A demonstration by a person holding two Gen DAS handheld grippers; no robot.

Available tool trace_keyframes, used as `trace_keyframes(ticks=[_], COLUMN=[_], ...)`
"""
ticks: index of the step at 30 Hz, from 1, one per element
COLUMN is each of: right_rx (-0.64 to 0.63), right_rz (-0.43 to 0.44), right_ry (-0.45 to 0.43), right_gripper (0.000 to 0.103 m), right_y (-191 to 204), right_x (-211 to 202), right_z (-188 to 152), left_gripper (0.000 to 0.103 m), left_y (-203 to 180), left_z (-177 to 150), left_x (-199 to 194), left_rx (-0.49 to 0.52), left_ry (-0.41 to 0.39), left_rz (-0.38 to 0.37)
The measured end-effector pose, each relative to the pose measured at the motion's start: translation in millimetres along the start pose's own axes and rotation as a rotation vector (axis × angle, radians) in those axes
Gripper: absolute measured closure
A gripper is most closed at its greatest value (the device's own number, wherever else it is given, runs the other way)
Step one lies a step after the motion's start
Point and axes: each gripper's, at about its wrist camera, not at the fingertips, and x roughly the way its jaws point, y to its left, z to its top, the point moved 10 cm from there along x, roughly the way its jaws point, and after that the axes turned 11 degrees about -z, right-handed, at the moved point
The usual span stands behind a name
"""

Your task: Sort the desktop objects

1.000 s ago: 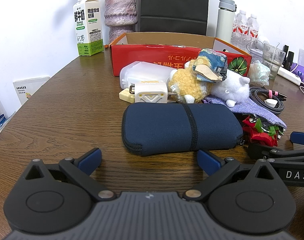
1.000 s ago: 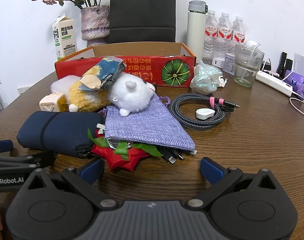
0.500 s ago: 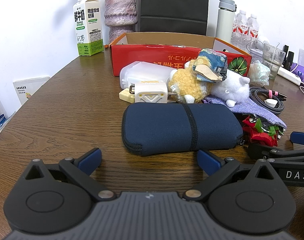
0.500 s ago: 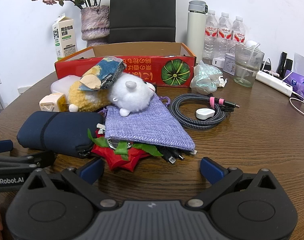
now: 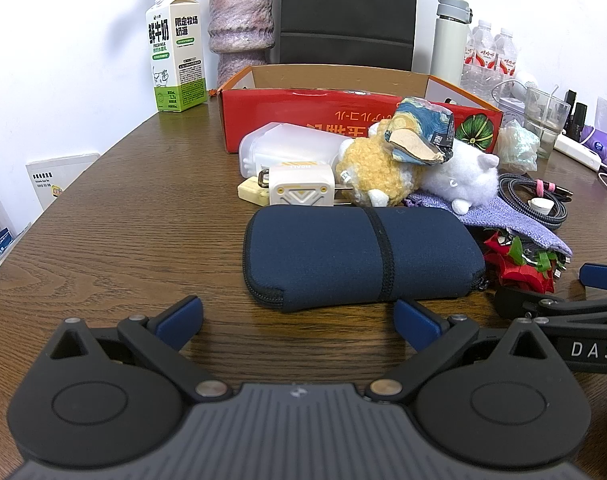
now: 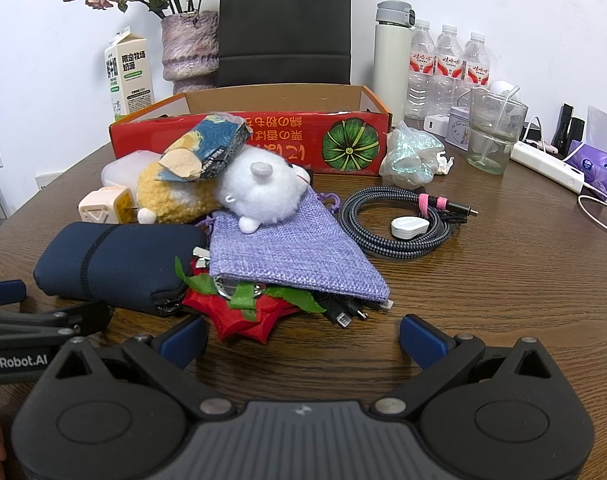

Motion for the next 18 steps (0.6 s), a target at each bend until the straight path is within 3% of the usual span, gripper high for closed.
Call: trace_keyframes(ticks=[13, 18], right_rx=[0.000, 0.002], right_rz=[0.001, 0.036], right_ry=[-0.001, 0.008], right_gripper=[0.000, 0.000], right_y=[-0.5, -17.7], right_x=[-0.2, -17.9], right_z=[-0.1, -3.5], left_gripper=[0.000, 0.000], left_y=[0.6, -12.9], left_z=[-0.1, 14.2], left_x=[-1.3, -29.7], left_rx=[-0.001, 0.006], left_ry=[-0.010, -0.122], left_rz=[-0.008, -0.116])
